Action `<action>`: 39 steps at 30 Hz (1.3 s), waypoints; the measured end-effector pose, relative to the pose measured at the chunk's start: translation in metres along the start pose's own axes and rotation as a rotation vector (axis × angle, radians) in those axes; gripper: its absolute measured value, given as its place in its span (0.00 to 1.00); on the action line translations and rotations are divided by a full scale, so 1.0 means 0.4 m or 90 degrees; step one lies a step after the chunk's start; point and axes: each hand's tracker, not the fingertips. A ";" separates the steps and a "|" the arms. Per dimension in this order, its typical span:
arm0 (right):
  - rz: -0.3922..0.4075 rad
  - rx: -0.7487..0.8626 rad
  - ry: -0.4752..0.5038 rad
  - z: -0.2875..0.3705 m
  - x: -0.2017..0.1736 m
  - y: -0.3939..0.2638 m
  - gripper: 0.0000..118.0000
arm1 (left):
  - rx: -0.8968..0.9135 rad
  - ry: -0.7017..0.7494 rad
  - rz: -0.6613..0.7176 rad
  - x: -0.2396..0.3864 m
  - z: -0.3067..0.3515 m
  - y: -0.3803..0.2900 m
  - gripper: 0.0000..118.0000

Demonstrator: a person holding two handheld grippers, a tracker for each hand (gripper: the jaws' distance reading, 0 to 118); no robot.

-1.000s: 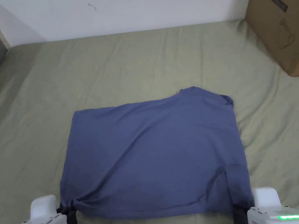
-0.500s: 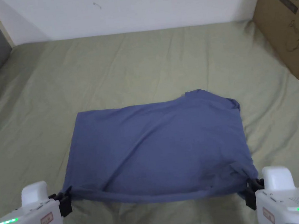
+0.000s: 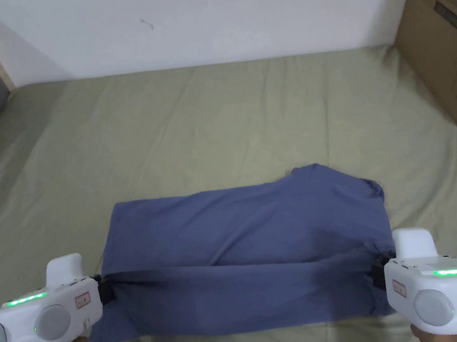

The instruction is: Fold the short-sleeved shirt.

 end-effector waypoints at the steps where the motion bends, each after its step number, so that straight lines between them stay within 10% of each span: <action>1: -0.002 -0.014 0.001 -0.025 0.001 0.004 0.07 | -0.008 0.002 -0.003 0.001 -0.024 0.004 0.03; 11: -0.068 -0.084 0.014 -0.166 0.059 -0.005 0.10 | -0.064 0.033 -0.029 0.029 -0.124 -0.005 0.04; 13: -0.065 -0.081 0.015 -0.127 0.045 0.003 0.26 | -0.071 0.018 -0.018 0.024 -0.103 0.003 0.11; 17: -0.085 -0.005 0.029 -0.032 0.073 0.029 0.86 | -0.029 -0.019 0.030 0.026 -0.008 0.019 0.63; 30: -0.037 0.304 0.025 0.420 0.083 0.029 0.86 | 0.272 -0.042 -0.125 0.170 0.451 -0.021 0.64; 34: -0.018 0.372 -0.007 0.489 0.057 -0.015 0.57 | 0.318 -0.040 -0.140 0.199 0.506 -0.075 0.56; 36: -0.011 0.380 -0.025 0.502 0.040 -0.032 0.09 | 0.342 -0.055 -0.133 0.209 0.524 -0.103 0.19; 37: -0.014 0.379 -0.022 0.505 0.038 -0.038 0.00 | 0.340 -0.069 -0.128 0.210 0.528 -0.111 0.00; 39: -0.024 0.389 0.000 0.509 0.036 -0.047 0.00 | 0.332 -0.087 -0.117 0.216 0.533 -0.124 0.00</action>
